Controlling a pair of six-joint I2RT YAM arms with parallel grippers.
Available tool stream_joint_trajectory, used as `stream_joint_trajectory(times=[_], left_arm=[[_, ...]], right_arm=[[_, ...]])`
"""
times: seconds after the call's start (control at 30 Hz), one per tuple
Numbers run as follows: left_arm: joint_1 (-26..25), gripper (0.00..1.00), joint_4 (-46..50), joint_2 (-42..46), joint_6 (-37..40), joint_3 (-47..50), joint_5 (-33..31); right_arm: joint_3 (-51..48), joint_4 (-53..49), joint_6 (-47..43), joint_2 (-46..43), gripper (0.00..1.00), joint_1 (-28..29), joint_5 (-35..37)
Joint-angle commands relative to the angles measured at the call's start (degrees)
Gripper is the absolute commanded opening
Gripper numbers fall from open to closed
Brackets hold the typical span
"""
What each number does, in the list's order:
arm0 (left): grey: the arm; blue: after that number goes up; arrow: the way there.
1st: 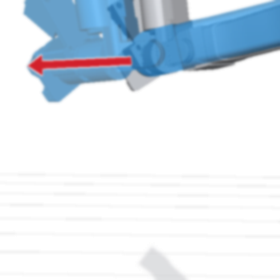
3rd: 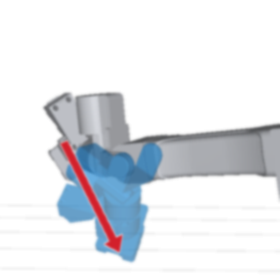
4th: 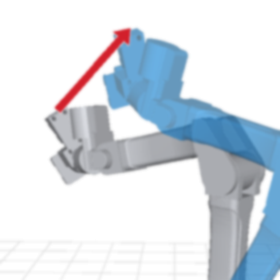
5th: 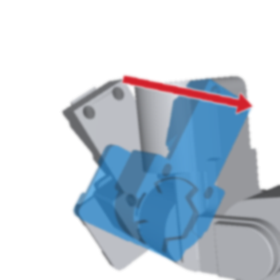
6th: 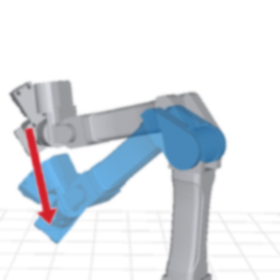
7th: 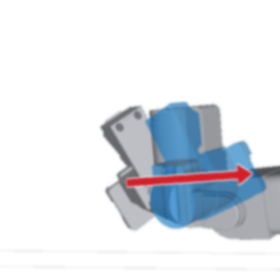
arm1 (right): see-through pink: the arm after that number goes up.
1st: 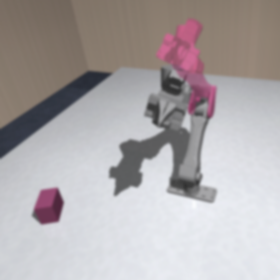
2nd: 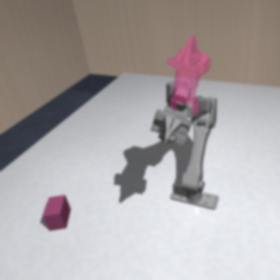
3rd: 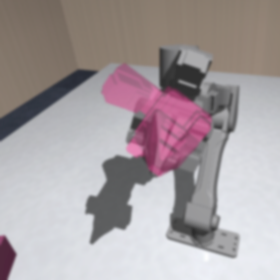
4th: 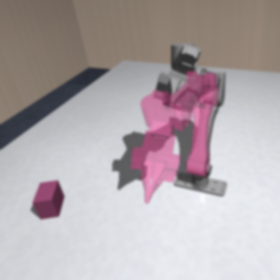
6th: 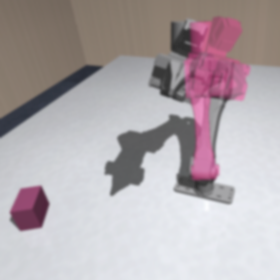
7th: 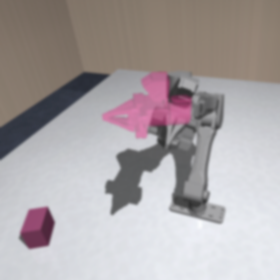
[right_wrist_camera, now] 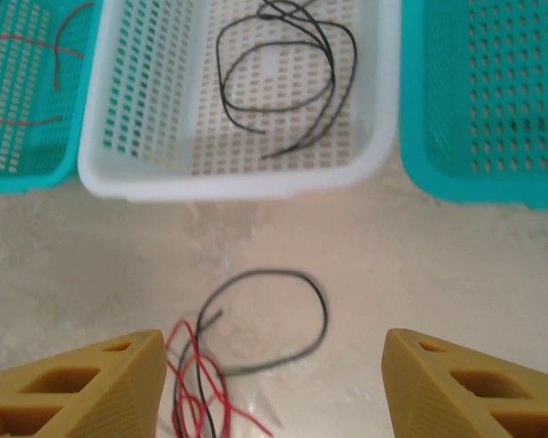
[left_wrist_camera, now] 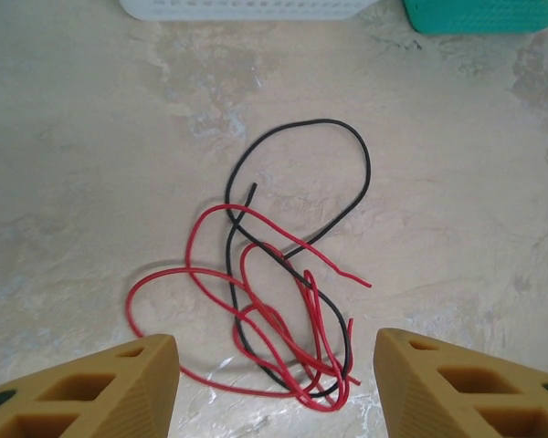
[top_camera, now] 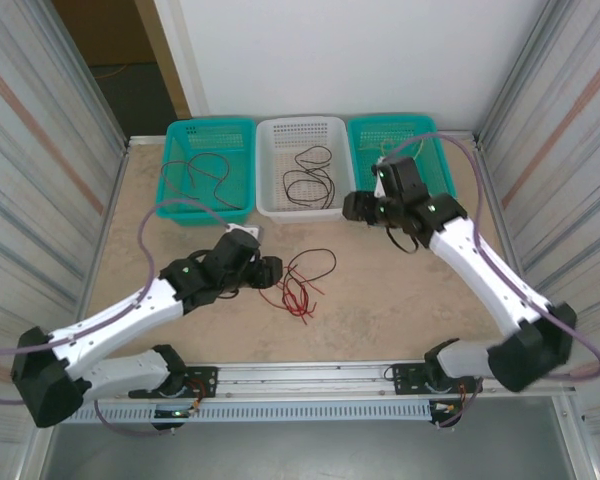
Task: Untangle the cables
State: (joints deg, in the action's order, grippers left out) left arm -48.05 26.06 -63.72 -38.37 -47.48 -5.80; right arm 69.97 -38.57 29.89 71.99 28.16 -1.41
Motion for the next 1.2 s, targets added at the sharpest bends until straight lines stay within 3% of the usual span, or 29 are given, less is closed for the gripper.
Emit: stream_joint_trajectory(times=[0.0, 0.13, 0.23, 0.5, 0.77, 1.17], left_arm=[[1.5, 0.57, -6.1, -5.7, 1.1, -1.4, 4.0], [2.3, 0.56, -9.2, -12.3, 1.0, -3.6, 5.9], [2.3, 0.54, -8.9, -15.5, -0.1, -5.2, 6.6], [2.3, 0.49, -9.9, -15.2, -5.8, -1.7, 8.3], [3.0, 0.46, -6.3, -10.8, -10.1, 0.0, 4.9], [9.7, 0.44, -8.1, -3.0, -12.7, 6.1, 8.6]], right_arm=[[-4.5, -5.9, 0.2, -6.2, 0.63, 0.2, 4.5], [-9.1, -8.8, 1.6, -12.1, 0.67, 0.1, 6.9], [-12.9, -6.9, 3.2, -14.3, 0.68, 0.1, 4.7], [-19.2, 3.5, 6.6, -11.1, 0.67, 4.2, -0.8], [-19.1, 13.9, 3.6, 2.7, 0.6, 15.1, -5.1], [-8.4, 19.2, -1.0, 25.2, 0.52, 17.5, -8.8]])
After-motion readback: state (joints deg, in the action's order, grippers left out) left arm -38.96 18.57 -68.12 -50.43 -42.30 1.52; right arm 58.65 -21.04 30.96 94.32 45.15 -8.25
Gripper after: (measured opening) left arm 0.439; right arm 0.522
